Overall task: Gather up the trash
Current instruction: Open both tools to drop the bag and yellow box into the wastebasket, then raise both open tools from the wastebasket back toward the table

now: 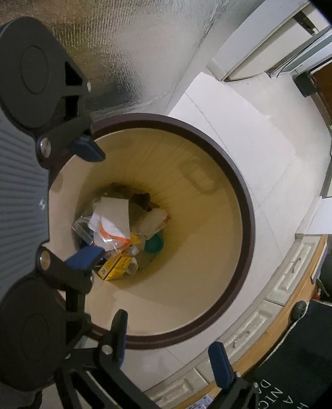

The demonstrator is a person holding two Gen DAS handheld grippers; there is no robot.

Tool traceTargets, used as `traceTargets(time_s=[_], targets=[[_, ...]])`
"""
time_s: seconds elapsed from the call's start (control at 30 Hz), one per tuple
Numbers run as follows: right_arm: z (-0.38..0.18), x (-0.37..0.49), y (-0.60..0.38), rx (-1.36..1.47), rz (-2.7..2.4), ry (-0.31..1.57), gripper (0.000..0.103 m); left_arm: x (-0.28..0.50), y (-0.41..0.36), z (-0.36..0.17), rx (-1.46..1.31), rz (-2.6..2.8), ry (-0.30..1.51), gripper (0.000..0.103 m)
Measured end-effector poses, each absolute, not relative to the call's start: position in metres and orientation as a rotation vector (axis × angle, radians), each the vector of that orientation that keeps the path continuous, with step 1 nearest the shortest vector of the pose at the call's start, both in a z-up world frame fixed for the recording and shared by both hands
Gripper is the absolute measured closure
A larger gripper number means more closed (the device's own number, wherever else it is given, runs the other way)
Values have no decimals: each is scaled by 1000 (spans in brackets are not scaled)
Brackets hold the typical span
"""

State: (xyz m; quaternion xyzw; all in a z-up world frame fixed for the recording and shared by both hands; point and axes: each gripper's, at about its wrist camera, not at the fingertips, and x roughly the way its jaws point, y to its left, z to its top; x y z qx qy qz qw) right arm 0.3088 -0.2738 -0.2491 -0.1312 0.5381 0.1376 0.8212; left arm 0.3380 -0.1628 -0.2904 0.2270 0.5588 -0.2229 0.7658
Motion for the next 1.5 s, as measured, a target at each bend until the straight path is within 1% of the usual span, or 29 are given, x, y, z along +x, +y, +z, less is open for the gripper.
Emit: traceTargets(time_s=[0.1,0.17,0.53,0.8,1.07,1.33,1.5], targets=[[-244,304,-275,-273,287,1131,0,332,-160,-283,478,-479,1208,21],[-240,300,-275,-264,281,1120,0,328,-157,-278,466,-473,1198,15],[-219,278,-276,-243,248,1071,0,301,-127,-262,392,-387,1160,0],[-201,259,-278,-238,227,1021,0,288,-107,-246,331,-319,1137,0],[-175,236,-283,-213,212,940,0,269,-101,-216,268,-323,1076,0],[-133,215,-295,-132,184,827,0,247,-96,-169,215,-339,977,0],[-97,206,-295,-88,183,736,0,243,-87,-129,181,-325,890,0]])
